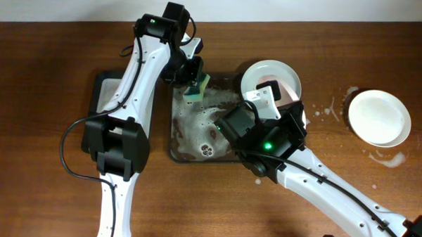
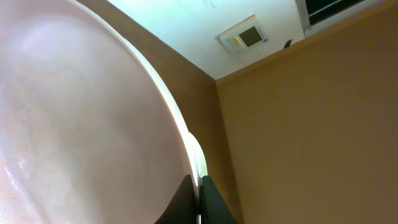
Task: Clean dirty plates on tray and stack at the side
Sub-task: 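Raise the pink plate with the right gripper and swing it right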
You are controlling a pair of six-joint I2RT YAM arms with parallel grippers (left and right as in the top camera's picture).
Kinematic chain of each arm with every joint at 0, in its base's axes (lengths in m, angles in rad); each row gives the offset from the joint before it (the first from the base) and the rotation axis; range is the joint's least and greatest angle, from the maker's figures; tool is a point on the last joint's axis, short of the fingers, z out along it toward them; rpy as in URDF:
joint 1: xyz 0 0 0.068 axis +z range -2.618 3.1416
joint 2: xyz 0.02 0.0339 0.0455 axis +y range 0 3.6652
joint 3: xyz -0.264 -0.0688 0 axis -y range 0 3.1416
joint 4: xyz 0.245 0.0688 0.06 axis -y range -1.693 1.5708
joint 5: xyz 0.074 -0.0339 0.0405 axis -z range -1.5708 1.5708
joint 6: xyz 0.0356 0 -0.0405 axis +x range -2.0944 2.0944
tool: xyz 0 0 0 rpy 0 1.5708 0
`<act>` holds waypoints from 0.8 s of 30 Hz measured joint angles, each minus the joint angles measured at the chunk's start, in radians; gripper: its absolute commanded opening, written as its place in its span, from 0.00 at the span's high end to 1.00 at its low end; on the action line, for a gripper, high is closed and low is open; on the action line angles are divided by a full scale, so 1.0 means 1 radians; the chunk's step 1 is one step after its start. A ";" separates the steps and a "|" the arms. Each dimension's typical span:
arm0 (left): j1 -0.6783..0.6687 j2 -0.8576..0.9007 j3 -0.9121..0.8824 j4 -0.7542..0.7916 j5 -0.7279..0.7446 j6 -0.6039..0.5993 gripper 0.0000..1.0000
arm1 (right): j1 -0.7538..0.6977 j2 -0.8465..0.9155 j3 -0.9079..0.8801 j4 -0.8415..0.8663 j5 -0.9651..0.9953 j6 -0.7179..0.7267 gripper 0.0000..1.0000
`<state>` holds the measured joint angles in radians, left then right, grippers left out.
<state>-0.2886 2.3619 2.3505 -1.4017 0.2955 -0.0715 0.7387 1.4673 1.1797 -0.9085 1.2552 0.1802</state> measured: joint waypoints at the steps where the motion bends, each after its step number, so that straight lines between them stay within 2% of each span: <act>1: 0.000 0.000 0.000 0.000 0.000 0.000 1.00 | 0.000 0.000 0.000 0.005 0.000 0.001 0.96; 4: 0.000 0.000 0.000 0.000 0.000 0.000 1.00 | 0.011 0.000 0.000 0.027 -0.054 0.011 0.96; 8: 0.000 0.000 0.000 0.001 0.000 0.000 1.00 | 0.022 0.000 0.000 0.012 0.001 0.023 0.96; 14: 0.000 0.000 0.000 0.001 0.000 0.000 1.00 | 0.028 0.000 0.000 -0.040 -0.029 0.056 0.96; 17: 0.000 0.000 0.000 0.001 0.000 0.000 1.00 | 0.028 0.000 0.000 0.010 -0.038 0.080 0.96; 22: 0.000 0.000 0.000 0.001 0.000 0.000 1.00 | 0.011 0.000 0.000 0.021 -0.318 0.174 0.96; 24: 0.000 0.000 0.000 0.000 0.000 0.000 1.00 | -0.071 0.000 0.000 0.023 -0.490 0.219 0.96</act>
<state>-0.2886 2.3619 2.3505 -1.4014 0.2955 -0.0715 0.6674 1.4673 1.1797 -0.8856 0.7654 0.3988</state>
